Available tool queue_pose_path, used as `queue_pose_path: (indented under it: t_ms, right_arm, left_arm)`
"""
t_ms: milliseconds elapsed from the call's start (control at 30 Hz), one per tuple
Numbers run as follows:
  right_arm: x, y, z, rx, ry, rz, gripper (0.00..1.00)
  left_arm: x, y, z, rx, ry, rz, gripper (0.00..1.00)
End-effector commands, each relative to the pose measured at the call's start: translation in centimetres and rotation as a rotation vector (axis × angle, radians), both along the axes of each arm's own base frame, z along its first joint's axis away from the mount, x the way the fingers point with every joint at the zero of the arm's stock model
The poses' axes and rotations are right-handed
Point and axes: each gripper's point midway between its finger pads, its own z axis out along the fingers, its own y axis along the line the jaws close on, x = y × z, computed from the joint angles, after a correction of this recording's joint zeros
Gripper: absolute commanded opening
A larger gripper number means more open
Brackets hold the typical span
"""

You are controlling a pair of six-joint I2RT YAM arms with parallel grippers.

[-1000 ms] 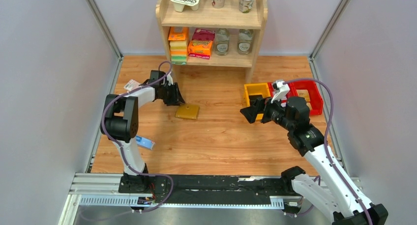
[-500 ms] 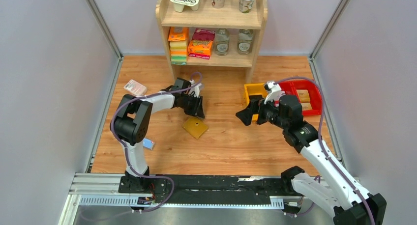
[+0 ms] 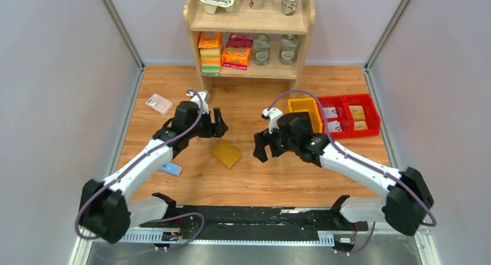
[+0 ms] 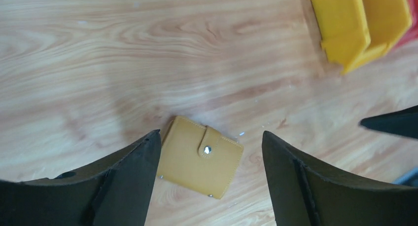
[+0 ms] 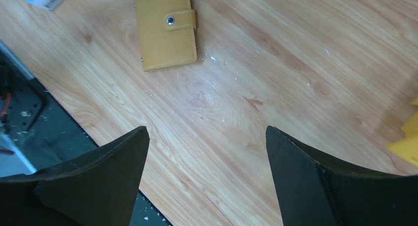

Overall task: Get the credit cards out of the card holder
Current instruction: Move the card holder to the center of the board, then open the card holder at the center of the board.

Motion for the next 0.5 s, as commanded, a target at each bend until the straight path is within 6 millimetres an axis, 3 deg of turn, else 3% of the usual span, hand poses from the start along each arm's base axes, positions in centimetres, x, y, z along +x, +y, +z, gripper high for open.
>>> queue_pose_path:
  t_ms: [0, 33, 67, 100, 133, 233, 467]
  right_arm:
    - [1.9, 3.3, 0.2, -0.103, -0.078, 0.041, 0.89]
    - [1.8, 4.0, -0.4, -0.143, -0.076, 0.054, 0.89]
    - [2.2, 4.7, -1.0, -0.184, -0.080, 0.056, 0.88]
    - [2.2, 5.7, -1.3, -0.206, -0.082, 0.074, 0.87]
    - [2.3, 6.5, -2.2, -0.238, -0.076, 0.085, 0.85]
    - [2.8, 8.9, -4.0, -0.293, -0.062, 0.118, 0.82]
    - [4.4, 13.2, -6.2, -0.338, -0.051, 0.143, 0.77]
  left_arm:
    - [-1.3, 6.3, 1.2, 0.040, -0.048, 0.358, 0.85]
    - [-2.1, 7.1, 0.5, 0.040, -0.023, 0.410, 0.87]
    - [-2.8, 8.2, 1.2, 0.034, -0.046, 0.458, 0.88]
    - [-4.0, 9.1, 0.3, 0.042, -0.016, 0.501, 0.90]
    - [-4.4, 10.1, 0.9, 0.016, -0.042, 0.562, 0.91]
    - [-6.9, 12.2, 0.1, 0.010, -0.051, 0.632, 0.91]
    - [-9.8, 13.4, 0.1, -0.037, -0.058, 0.655, 0.91]
